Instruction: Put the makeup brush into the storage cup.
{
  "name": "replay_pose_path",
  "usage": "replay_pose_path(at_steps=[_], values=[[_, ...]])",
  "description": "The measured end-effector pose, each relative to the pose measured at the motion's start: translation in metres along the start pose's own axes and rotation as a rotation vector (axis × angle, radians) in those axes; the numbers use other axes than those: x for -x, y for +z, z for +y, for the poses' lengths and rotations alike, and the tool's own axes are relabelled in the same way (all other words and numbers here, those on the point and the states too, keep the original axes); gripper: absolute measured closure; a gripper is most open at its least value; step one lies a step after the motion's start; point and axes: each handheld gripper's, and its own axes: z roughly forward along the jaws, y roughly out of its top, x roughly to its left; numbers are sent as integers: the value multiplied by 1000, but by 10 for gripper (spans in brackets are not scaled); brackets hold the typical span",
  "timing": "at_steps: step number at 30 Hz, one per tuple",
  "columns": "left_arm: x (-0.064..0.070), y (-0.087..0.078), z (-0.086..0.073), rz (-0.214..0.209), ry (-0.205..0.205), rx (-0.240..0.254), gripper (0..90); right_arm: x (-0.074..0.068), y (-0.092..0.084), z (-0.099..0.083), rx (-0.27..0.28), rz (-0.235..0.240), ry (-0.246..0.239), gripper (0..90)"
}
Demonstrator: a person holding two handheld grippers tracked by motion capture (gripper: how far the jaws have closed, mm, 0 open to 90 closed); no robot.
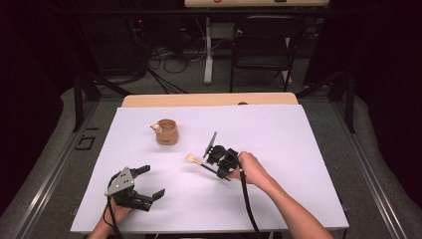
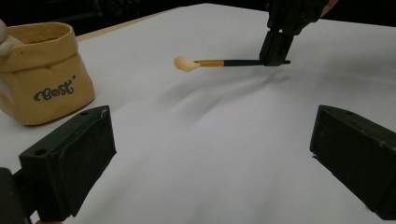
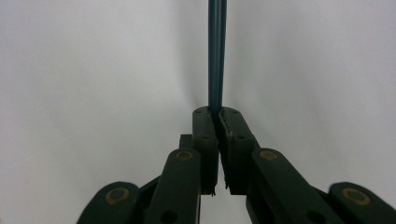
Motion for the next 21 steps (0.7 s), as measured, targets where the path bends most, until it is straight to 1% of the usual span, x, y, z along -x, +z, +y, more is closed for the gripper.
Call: replay_pose_path(at_steps=[1, 2, 3, 4, 5, 6, 7, 8, 9, 10, 12, 13, 15, 16, 17, 18, 21], values=[[0, 0, 0, -12, 0, -2, 1, 0, -3, 0, -6, -6, -6, 856], [-1, 0, 0, -15, 1, -5, 1, 0, -4, 0, -1, -12, -14, 856], [0, 0, 0, -7, -1, -5, 0, -1, -7, 0, -6, -14, -8, 856], [0, 0, 0, 1, -1, -9, 1, 0, -9, -1, -4, -18, -19, 855], [0, 1, 0, -4, -2, -13, 1, 0, -10, -1, -4, -21, -22, 856], [-1, 1, 1, -14, -7, -20, 1, 1, -11, -2, -3, -24, -26, 856], [0, 2, 1, -6, -11, -27, 1, 1, -12, -2, -11, -24, -33, 856], [0, 3, 3, -18, -16, -40, 1, 1, -13, -2, -10, -26, -36, 856], [0, 4, 3, -34, -12, -49, 0, 1, -14, -2, -12, -33, -38, 855], [1, 5, 4, -18, -11, -55, 1, 1, -15, -3, -11, -35, -46, 855], [0, 7, 5, -32, -12, -66, 1, 1, -17, -3, -14, -44, -59, 855], [0, 8, 5, -18, -7, -84, 0, 1, -18, -3, -12, -43, -62, 855], [-1, 12, 6, -33, -34, -141, 0, 0, -19, -3, -10, -49, -75, 856], [-1, 13, 6, -35, -35, -158, 0, -1, -20, -3, -12, -44, -77, 855], [0, 13, 6, -28, -32, -162, 0, -2, -19, -3, -6, -43, -88, 856], [0, 13, 7, -30, -32, -163, 0, -3, -20, -2, -11, -46, -90, 856], [-1, 14, 7, -30, -34, -157, 0, -5, -20, 0, -1, -53, -108, 855]])
